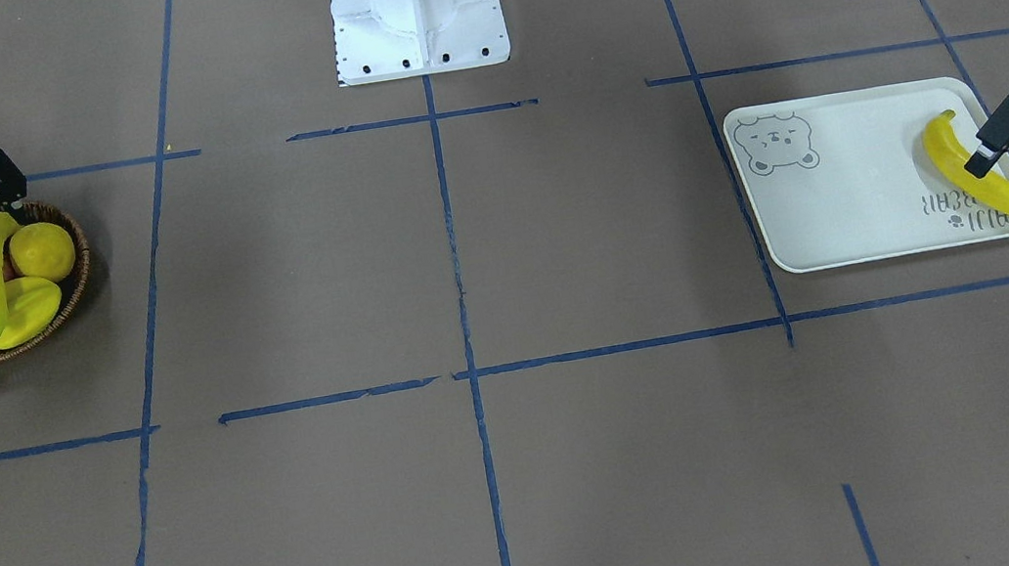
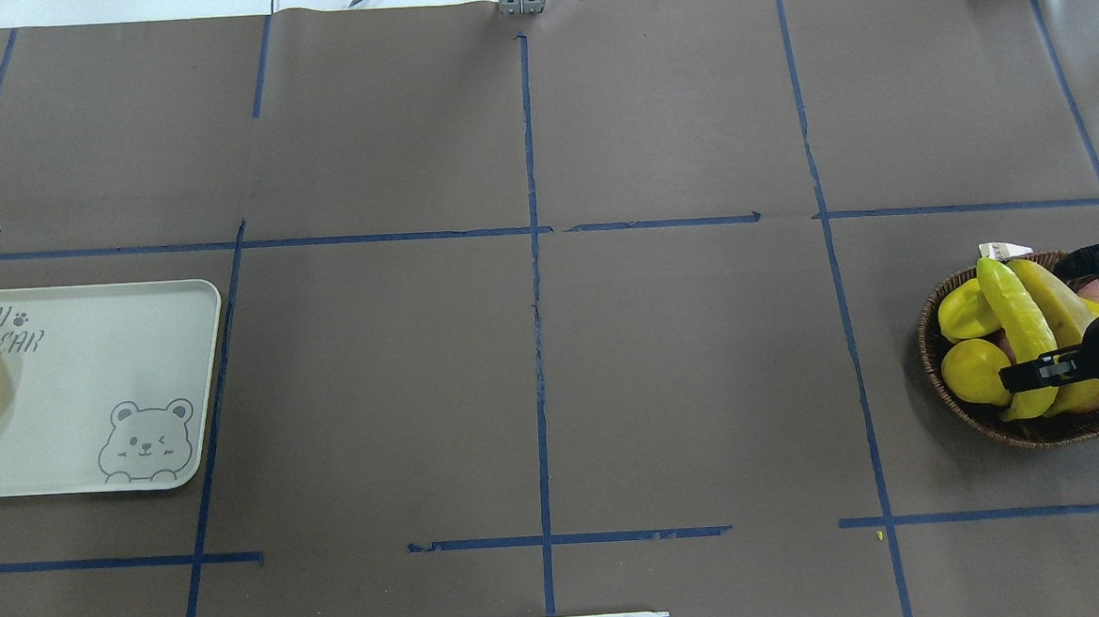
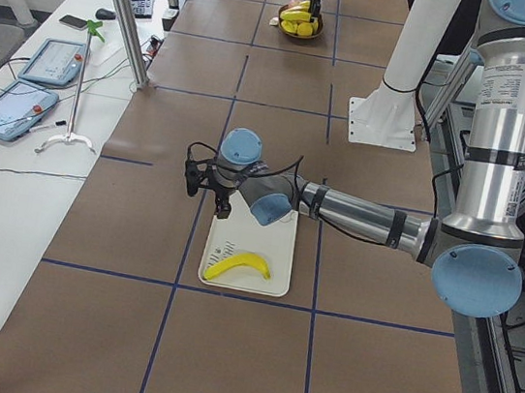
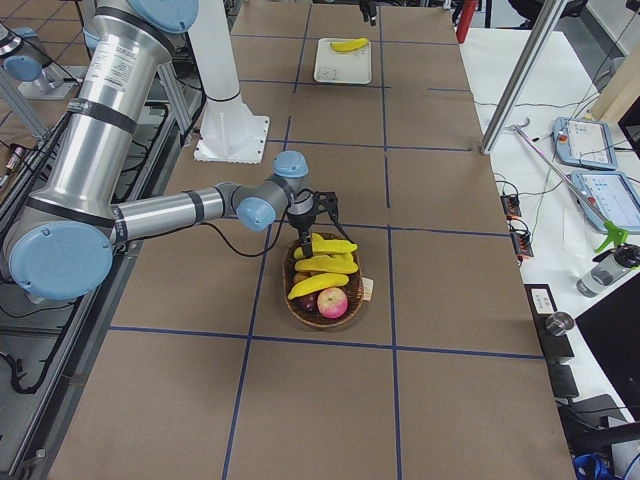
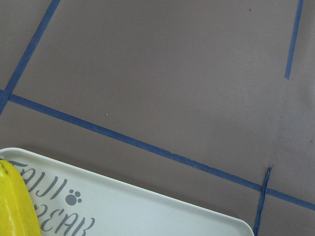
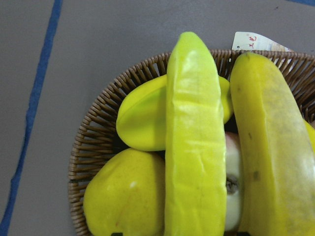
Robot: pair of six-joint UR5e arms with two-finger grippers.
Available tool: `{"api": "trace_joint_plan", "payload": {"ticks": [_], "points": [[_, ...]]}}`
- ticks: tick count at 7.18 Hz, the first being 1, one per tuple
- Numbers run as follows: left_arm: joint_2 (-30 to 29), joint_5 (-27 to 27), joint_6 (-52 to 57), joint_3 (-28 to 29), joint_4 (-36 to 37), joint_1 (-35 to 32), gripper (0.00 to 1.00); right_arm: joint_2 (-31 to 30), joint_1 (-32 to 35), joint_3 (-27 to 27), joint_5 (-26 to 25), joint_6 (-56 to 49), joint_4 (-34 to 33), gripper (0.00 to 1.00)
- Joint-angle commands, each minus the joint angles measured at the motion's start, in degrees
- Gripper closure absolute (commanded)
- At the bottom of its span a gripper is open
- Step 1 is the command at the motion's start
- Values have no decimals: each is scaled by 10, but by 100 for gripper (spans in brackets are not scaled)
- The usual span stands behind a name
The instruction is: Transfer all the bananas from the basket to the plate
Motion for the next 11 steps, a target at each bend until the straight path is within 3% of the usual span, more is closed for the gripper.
{"api": "trace_joint_plan", "payload": {"ticks": [1, 2, 5, 6, 8, 9, 11], "points": [[0, 0, 0, 0, 0, 1, 0, 5, -8, -7, -7, 0, 0, 31], [0, 0, 0, 0, 0, 1, 0, 5, -11, -8, -7, 0, 0, 37], [5, 0, 0, -1, 0, 1, 0, 9, -13, -15, -7, -1, 0, 42], [5, 0, 0, -1, 0, 1, 0, 10, -13, -15, -7, -1, 0, 54], [5, 0, 1, -1, 0, 1, 0, 10, -12, -11, -7, -5, 1, 87], [5, 0, 1, -1, 0, 1, 0, 10, -11, -9, -7, -6, 1, 96], [5, 0, 0, 0, 0, 2, 0, 11, -10, -2, -3, -7, 1, 99]]}}
